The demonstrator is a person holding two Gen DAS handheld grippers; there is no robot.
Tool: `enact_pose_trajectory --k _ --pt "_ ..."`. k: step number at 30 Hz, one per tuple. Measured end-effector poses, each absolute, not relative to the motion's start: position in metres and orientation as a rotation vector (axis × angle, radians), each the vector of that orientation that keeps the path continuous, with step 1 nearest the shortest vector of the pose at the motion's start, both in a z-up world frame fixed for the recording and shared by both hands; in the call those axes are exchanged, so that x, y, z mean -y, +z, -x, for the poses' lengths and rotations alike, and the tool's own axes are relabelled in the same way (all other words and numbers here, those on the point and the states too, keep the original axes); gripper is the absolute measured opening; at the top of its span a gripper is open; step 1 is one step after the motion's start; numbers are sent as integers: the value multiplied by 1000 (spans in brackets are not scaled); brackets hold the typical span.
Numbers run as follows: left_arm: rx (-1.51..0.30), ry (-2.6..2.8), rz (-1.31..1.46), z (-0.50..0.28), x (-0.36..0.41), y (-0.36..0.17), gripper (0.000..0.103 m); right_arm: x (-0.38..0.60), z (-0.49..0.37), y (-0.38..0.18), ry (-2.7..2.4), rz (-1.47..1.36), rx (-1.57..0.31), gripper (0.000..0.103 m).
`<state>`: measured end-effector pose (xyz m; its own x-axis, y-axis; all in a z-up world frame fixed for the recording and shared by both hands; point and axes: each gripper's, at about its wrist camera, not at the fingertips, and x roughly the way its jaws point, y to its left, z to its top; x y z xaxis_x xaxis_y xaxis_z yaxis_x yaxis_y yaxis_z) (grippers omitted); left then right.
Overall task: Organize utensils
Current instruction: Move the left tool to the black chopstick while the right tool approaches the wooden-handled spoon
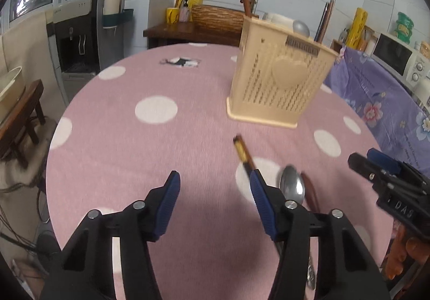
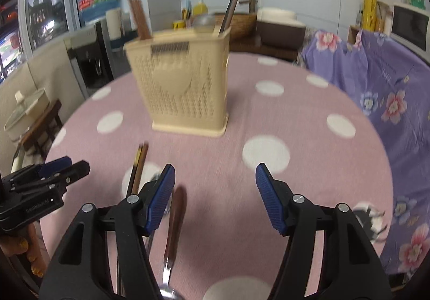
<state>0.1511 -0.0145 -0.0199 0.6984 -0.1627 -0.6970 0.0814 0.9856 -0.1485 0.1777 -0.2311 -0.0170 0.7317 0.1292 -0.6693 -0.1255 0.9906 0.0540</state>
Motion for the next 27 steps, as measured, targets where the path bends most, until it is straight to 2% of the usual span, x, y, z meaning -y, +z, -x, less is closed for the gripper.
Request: enact_pose_trajectory --k 6,15,19,27 --pt "-808 -122 96 -142 15 -34 51 209 -168 -52 156 24 -830 50" --pt "-816 -125 106 -137 15 -38 51 196 -167 -68 148 72 -869 33" --pt "-826 -138 102 -137 20 -40 51 193 -166 -67 177 96 -869 15" --pt "-854 -187 75 -133 39 -45 51 231 -169 -65 139 60 -869 11"
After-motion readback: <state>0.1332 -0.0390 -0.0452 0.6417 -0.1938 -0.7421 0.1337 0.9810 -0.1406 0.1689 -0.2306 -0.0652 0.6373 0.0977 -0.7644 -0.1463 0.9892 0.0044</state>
